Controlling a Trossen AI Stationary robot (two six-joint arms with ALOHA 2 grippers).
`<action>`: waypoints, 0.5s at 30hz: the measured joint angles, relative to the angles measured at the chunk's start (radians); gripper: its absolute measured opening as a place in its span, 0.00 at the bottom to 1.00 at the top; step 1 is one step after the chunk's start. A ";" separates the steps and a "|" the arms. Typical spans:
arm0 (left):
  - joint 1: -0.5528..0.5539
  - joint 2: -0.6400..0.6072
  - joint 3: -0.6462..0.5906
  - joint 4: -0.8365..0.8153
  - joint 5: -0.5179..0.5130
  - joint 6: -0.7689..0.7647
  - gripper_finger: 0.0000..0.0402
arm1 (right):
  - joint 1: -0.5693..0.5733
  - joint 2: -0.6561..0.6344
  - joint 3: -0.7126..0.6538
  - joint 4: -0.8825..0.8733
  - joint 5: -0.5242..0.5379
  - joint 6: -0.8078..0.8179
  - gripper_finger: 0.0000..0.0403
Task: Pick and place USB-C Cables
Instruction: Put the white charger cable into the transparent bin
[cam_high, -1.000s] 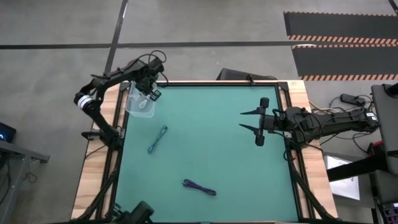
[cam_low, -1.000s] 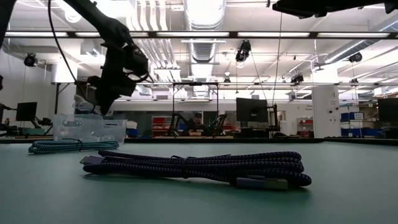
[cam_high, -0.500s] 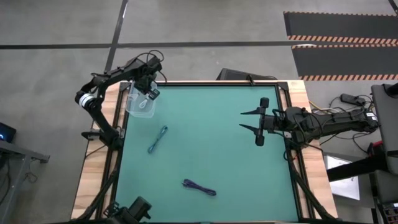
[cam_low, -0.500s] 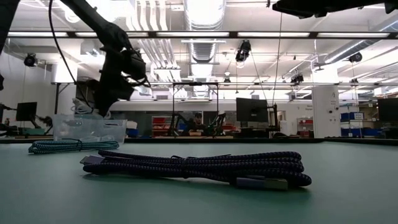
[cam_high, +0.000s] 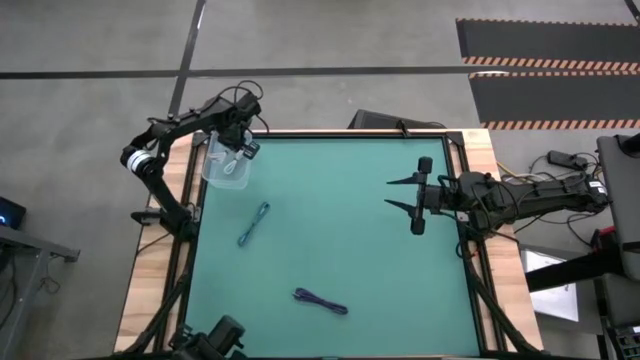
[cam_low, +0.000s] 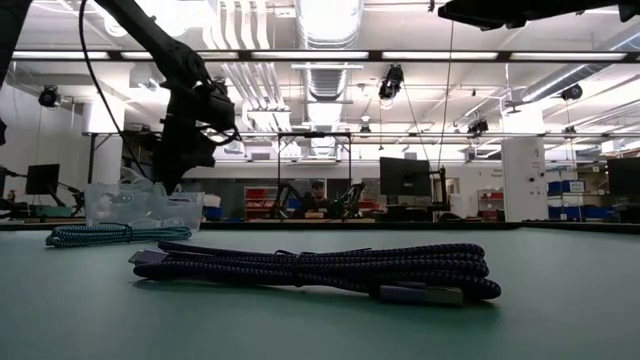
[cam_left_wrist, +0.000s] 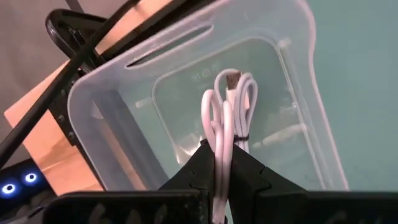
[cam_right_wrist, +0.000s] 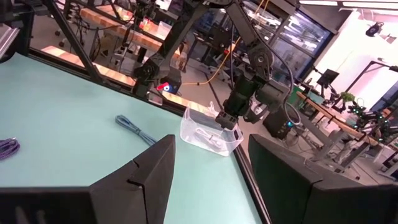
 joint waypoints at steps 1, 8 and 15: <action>0.000 0.000 0.000 0.008 0.000 -0.010 0.02 | 0.000 0.000 0.000 -0.002 0.000 0.000 0.49; 0.000 0.000 -0.007 0.044 0.000 -0.054 0.02 | 0.000 0.000 0.000 -0.016 0.000 -0.001 0.49; 0.000 0.000 -0.019 0.081 -0.012 -0.062 0.02 | 0.000 0.000 0.000 -0.026 0.000 -0.003 0.49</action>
